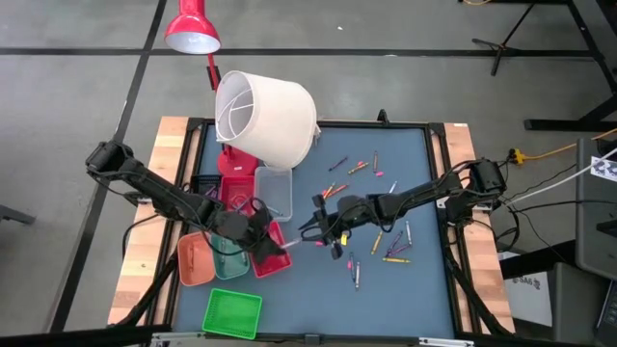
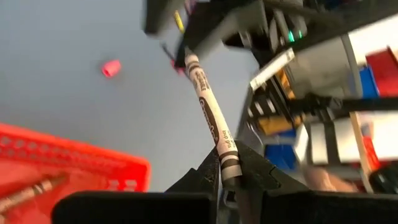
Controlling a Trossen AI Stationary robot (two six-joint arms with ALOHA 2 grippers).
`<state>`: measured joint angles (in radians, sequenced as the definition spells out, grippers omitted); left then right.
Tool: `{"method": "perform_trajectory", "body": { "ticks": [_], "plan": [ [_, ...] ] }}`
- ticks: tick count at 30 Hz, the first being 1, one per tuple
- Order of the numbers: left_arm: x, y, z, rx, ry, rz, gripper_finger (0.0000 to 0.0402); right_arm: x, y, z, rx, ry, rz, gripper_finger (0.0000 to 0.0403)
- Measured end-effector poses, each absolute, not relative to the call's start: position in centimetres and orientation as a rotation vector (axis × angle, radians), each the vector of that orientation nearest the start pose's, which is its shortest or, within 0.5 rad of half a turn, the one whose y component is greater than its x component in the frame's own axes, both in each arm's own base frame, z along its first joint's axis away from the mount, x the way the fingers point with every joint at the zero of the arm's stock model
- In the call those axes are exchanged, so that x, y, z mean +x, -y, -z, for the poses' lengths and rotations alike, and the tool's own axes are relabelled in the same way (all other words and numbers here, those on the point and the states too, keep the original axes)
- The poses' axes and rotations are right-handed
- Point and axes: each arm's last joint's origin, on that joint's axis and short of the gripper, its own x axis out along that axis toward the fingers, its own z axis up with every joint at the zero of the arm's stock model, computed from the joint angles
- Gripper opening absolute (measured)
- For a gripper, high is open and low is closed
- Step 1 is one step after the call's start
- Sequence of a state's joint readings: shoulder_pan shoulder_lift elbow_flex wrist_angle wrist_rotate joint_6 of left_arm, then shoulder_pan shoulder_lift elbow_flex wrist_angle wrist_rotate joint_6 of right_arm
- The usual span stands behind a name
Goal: Sort crayons
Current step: Put the gray crayon into the green bin
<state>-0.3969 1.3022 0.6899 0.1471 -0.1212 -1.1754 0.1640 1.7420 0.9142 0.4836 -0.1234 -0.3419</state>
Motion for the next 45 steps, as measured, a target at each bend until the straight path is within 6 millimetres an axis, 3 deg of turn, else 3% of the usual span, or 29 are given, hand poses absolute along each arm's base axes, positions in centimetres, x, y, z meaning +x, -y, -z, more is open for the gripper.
{"method": "perform_trajectory", "body": {
  "ticks": [13,18,23,30,37,45],
  "plan": [
    [24.1,11.9,-22.3,-1.082,-0.913,0.431,0.0018,35.1,-6.2,-17.3,-0.342,-0.505,-0.373,0.0145],
    [22.9,12.4,-21.3,-1.105,-1.151,0.458,0.0018,34.9,-6.1,-16.9,-0.341,-0.553,-0.380,0.0145],
    [21.3,12.3,-19.9,-1.101,-1.389,0.372,0.0017,34.8,-6.1,-16.8,-0.341,-0.564,-0.381,0.0145],
    [21.1,12.0,-20.1,-1.054,-1.385,0.396,0.0010,34.8,-6.1,-16.8,-0.341,-0.563,-0.381,0.0145],
    [20.3,11.2,-21.7,-1.055,-1.319,0.430,0.0010,34.8,-6.1,-16.8,-0.341,-0.563,-0.382,0.0145],
    [17.5,8.9,-22.5,-1.048,-1.378,0.227,0.0010,34.8,-6.1,-16.8,-0.341,-0.563,-0.382,0.0145]
  ]
}}
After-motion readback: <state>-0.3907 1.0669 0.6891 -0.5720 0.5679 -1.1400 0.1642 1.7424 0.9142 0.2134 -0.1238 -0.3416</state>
